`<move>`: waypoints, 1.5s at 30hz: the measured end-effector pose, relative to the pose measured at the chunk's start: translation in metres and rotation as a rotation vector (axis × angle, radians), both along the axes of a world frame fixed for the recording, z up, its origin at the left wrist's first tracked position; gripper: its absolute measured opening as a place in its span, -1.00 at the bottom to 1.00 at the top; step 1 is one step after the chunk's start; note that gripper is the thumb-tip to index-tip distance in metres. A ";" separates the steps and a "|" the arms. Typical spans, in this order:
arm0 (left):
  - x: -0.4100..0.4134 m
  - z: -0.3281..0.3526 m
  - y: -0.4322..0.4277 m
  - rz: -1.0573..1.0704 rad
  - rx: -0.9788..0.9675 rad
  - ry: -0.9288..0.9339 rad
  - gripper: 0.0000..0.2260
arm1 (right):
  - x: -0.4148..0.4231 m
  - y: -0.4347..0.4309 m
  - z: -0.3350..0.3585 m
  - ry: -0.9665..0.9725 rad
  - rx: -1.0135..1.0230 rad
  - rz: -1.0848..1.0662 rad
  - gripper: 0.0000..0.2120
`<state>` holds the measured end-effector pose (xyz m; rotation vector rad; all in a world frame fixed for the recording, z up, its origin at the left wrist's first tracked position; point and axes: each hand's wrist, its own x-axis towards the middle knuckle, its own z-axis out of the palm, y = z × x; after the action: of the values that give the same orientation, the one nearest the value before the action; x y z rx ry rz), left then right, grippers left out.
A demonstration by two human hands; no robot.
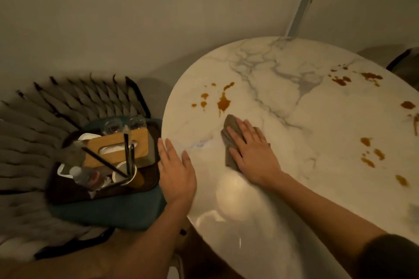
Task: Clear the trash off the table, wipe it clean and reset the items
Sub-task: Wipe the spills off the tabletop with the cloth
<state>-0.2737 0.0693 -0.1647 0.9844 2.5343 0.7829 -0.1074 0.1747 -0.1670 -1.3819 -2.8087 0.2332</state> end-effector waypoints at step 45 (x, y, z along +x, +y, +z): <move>-0.028 0.017 0.017 0.077 0.168 -0.206 -0.61 | -0.058 -0.016 -0.009 0.130 -0.051 0.285 -0.42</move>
<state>-0.3015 0.0868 -0.1473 0.8118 2.3713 1.0757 -0.1654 0.1586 -0.1761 -0.9294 -2.8969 0.3837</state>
